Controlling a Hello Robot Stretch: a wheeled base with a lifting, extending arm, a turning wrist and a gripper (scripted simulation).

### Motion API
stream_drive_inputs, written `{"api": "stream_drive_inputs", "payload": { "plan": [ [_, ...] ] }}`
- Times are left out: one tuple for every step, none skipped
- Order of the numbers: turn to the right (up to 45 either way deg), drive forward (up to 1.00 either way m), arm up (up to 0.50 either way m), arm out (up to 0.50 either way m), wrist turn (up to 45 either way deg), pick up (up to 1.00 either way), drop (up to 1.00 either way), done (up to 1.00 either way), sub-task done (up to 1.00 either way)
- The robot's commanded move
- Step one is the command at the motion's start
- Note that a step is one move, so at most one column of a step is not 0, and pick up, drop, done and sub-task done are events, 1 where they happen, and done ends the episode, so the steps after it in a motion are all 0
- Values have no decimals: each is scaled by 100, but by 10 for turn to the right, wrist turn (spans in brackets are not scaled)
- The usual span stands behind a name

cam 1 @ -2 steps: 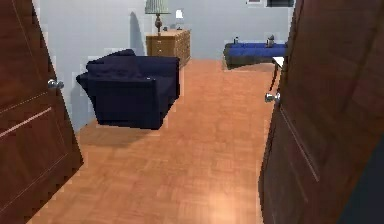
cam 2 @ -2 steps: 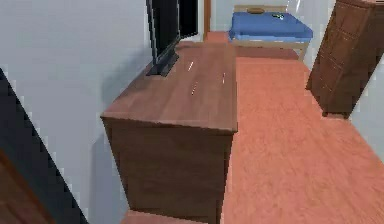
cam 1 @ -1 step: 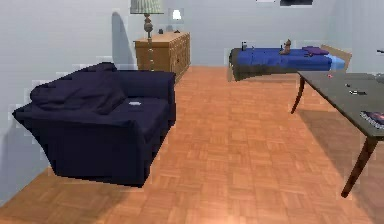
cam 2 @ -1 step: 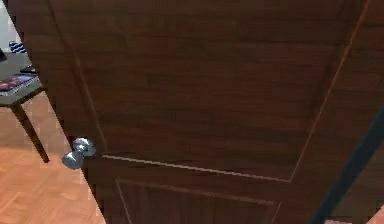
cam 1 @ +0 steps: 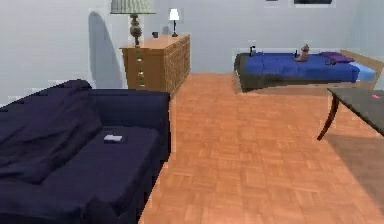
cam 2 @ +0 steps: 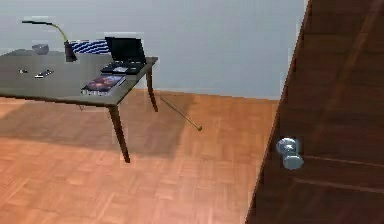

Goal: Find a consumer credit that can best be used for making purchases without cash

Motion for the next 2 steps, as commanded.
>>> {"api": "stream_drive_inputs", "payload": {
  "plan": [
    [300,0,0,0,0,0,0,0,0],
    [30,0,0,0,0,0,0,0,0]
  ]
}}
